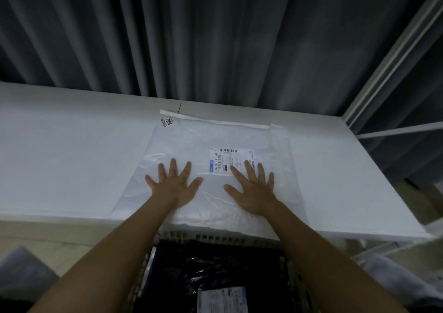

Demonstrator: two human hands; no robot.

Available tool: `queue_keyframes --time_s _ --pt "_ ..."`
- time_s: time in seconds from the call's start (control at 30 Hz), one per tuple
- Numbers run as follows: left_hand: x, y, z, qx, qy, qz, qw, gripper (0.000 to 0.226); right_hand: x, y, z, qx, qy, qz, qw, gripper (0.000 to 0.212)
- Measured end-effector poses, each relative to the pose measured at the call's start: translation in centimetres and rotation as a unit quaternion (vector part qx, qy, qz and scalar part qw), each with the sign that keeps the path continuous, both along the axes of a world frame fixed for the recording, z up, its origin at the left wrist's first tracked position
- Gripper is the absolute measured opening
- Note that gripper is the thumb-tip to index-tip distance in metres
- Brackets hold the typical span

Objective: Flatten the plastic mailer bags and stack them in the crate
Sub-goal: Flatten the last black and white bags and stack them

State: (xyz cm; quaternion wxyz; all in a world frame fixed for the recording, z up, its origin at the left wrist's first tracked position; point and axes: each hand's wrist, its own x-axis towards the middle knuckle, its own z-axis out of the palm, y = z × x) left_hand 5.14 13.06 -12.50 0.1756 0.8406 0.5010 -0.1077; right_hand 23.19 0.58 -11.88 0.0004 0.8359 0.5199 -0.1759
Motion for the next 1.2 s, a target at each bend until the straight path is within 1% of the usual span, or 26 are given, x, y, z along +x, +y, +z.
queue_keyframes --time_s 0.1,0.2,0.3,0.37,0.47,0.53,0.63,0.77,0.93,1.2 --pt "-0.3 -2.5 0.1 -0.005 0.023 -0.012 1.000 0.077 -0.2 -1.6 -0.1 0.003 -0.009 -0.008 1.000 0.069" --pt "-0.8 -4.2 0.0 0.010 0.039 -0.022 0.999 0.082 -0.6 -2.7 -0.2 0.016 -0.033 0.008 0.999 0.070" --pt "-1.1 -4.6 -0.4 0.049 0.015 -0.040 0.998 0.083 -1.1 -3.2 -0.6 0.041 -0.061 0.019 0.997 0.070" --pt "-1.4 -4.8 -1.2 0.057 -0.013 -0.046 0.997 0.080 -1.3 -3.5 -1.2 0.043 -0.064 0.012 0.997 0.070" --pt "-1.7 -5.2 -2.6 0.074 -0.030 -0.044 0.996 0.076 -1.4 -3.8 -2.3 0.055 -0.080 0.010 0.995 0.078" --pt "-1.7 -5.2 -3.2 0.092 -0.037 -0.042 0.994 0.075 -1.5 -3.8 -2.8 0.075 -0.106 0.017 0.991 0.083" --pt "-1.6 -5.0 -3.7 0.113 -0.042 -0.040 0.992 0.075 -1.9 -3.8 -3.4 0.159 -0.145 0.053 0.975 0.075" --pt "-1.6 -4.9 -4.5 0.134 -0.058 -0.034 0.989 0.083 -3.2 -3.8 -5.0 0.182 -0.139 0.108 0.967 0.068" --pt "-1.6 -4.8 -4.7 0.142 -0.062 -0.032 0.987 0.083 -3.3 -4.0 -6.6 0.180 -0.110 0.092 0.973 0.066" --pt "-1.6 -4.8 -4.8 0.143 -0.053 -0.031 0.988 0.084 -3.4 -4.0 -6.5 0.187 -0.098 0.080 0.974 0.066"
